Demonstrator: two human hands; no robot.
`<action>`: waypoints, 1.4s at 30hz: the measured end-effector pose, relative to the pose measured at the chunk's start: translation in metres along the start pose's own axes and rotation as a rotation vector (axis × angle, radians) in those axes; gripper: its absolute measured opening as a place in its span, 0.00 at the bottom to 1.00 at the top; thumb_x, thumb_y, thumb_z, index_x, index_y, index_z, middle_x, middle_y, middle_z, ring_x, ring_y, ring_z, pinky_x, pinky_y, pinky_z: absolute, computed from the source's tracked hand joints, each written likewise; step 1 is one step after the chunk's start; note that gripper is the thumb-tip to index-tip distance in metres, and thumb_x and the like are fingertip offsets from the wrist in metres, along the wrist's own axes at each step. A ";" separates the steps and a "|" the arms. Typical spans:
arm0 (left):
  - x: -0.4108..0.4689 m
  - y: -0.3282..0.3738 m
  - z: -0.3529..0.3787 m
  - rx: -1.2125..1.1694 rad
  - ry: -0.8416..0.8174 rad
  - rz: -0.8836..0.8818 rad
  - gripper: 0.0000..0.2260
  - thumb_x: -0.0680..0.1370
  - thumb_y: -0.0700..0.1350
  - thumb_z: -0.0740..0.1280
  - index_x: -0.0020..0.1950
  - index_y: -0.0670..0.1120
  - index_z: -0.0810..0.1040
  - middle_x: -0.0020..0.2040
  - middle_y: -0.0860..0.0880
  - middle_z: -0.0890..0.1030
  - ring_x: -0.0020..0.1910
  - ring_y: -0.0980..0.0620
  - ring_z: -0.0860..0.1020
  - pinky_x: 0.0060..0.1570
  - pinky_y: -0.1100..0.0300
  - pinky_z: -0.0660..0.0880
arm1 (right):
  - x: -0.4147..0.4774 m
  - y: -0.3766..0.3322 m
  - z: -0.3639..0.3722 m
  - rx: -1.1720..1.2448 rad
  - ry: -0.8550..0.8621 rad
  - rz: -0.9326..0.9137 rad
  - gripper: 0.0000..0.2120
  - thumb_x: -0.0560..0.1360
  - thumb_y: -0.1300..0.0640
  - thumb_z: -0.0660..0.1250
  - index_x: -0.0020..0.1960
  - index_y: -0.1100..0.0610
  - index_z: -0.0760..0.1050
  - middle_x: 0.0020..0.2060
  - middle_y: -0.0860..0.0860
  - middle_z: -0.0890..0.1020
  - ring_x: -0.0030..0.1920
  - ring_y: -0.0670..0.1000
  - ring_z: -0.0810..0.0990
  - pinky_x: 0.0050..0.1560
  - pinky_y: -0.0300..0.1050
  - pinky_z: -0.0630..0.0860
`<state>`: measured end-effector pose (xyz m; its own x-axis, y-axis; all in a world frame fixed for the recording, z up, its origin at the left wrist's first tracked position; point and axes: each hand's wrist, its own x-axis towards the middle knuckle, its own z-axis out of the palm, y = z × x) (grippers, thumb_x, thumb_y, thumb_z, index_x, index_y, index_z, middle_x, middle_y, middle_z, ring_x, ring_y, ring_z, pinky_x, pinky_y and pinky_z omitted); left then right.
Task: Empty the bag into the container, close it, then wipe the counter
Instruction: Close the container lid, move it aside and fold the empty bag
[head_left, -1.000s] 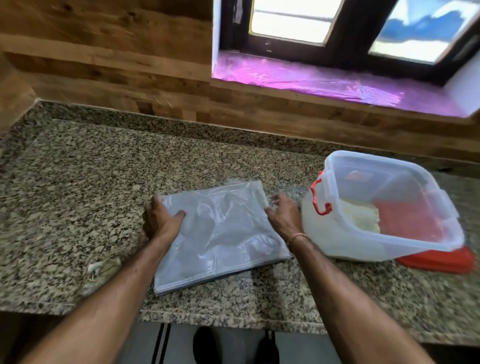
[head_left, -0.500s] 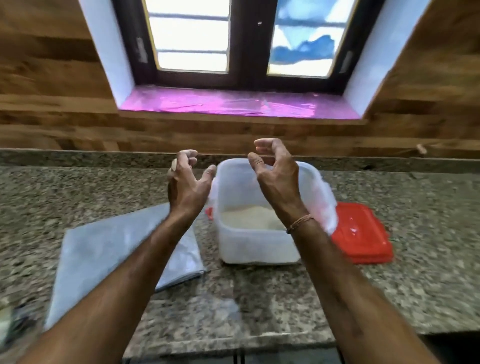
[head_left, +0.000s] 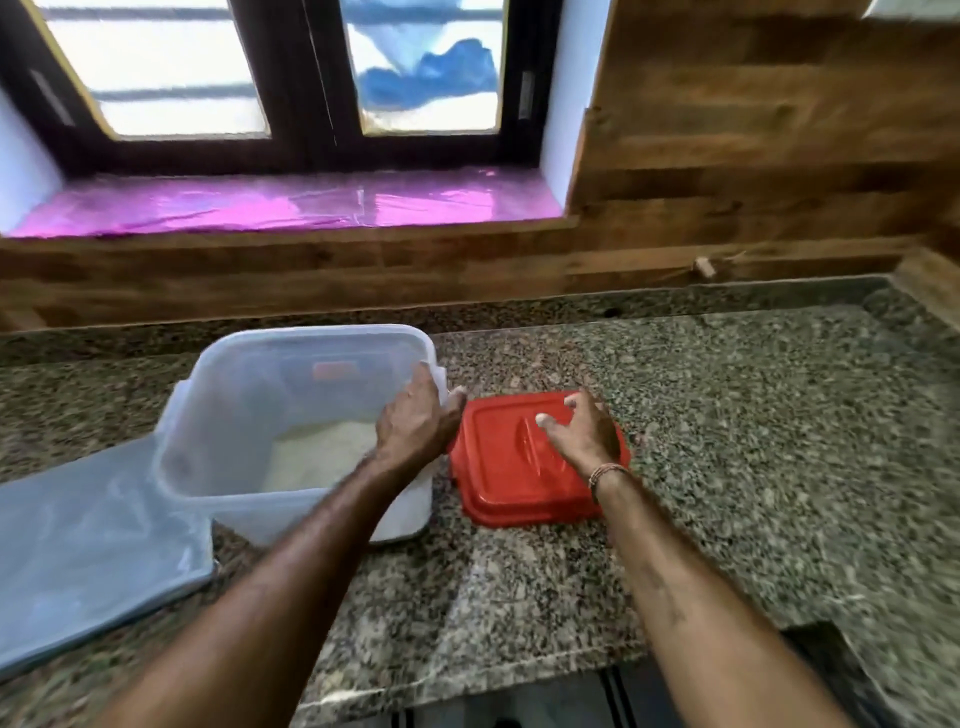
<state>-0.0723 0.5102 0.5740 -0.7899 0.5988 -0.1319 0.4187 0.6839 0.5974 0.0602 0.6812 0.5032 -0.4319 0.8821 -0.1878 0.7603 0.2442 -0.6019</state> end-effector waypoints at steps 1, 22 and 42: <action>0.001 0.001 0.003 0.015 0.015 -0.015 0.22 0.82 0.59 0.61 0.67 0.44 0.67 0.64 0.36 0.78 0.63 0.34 0.77 0.57 0.48 0.71 | 0.006 0.014 0.003 -0.040 -0.028 0.053 0.32 0.72 0.41 0.74 0.70 0.54 0.71 0.68 0.59 0.75 0.68 0.61 0.74 0.67 0.55 0.73; 0.012 0.000 0.009 0.043 0.075 -0.001 0.14 0.82 0.54 0.59 0.62 0.46 0.70 0.50 0.39 0.81 0.48 0.37 0.79 0.45 0.50 0.70 | 0.065 0.101 0.017 0.745 -0.222 0.444 0.37 0.58 0.52 0.85 0.63 0.63 0.77 0.51 0.62 0.85 0.45 0.60 0.87 0.39 0.51 0.85; 0.008 0.011 -0.015 -0.449 0.089 0.051 0.43 0.75 0.77 0.52 0.82 0.52 0.56 0.78 0.45 0.68 0.73 0.44 0.72 0.71 0.42 0.70 | 0.023 0.068 -0.078 1.307 -0.364 0.192 0.24 0.77 0.53 0.73 0.72 0.53 0.76 0.63 0.63 0.83 0.63 0.66 0.82 0.63 0.72 0.76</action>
<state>-0.0806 0.5168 0.5913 -0.8168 0.5758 -0.0367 0.2381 0.3943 0.8876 0.1398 0.7490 0.5187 -0.6286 0.6547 -0.4199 -0.0980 -0.6023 -0.7922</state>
